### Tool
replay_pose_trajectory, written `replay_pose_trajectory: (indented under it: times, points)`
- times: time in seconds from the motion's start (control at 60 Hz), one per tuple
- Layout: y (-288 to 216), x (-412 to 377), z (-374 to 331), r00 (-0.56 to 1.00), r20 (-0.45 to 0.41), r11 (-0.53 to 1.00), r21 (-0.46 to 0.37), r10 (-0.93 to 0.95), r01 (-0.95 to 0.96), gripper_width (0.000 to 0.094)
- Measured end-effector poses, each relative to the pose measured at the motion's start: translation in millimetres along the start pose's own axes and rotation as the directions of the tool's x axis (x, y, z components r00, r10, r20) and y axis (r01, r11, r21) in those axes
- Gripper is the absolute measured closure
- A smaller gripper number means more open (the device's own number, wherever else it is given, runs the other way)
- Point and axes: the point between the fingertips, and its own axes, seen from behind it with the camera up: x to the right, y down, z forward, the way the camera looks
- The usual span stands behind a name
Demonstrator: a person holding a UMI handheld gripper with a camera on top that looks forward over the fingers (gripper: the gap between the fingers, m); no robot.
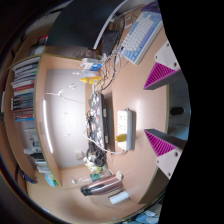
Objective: Unplug charger
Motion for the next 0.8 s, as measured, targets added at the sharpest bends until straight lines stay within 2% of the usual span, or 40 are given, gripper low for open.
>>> replay_pose_trajectory:
  times: [0.233,0.4,0.567,0.667,0.8]
  points:
    - [2.2,-5.8,29.3,1.0,-0.01,1.0,-0.019,-0.013,0.013,0.0062]
    - [-4.6,-45.1,69.6,0.999,0.049,1.0,-0.011,-0.018,0.019,0.0061]
    - [-22.8,-94.0,126.3,0.994,0.104,0.999,0.038,-0.039,0.036,0.0063]
    - [-36.2,-111.5,158.8,0.994,0.097,0.997,0.071,-0.046,0.04,0.0073]
    - [-49.1,-112.5,192.0,0.998,0.031,0.995,0.092,-0.045,0.042,0.0132]
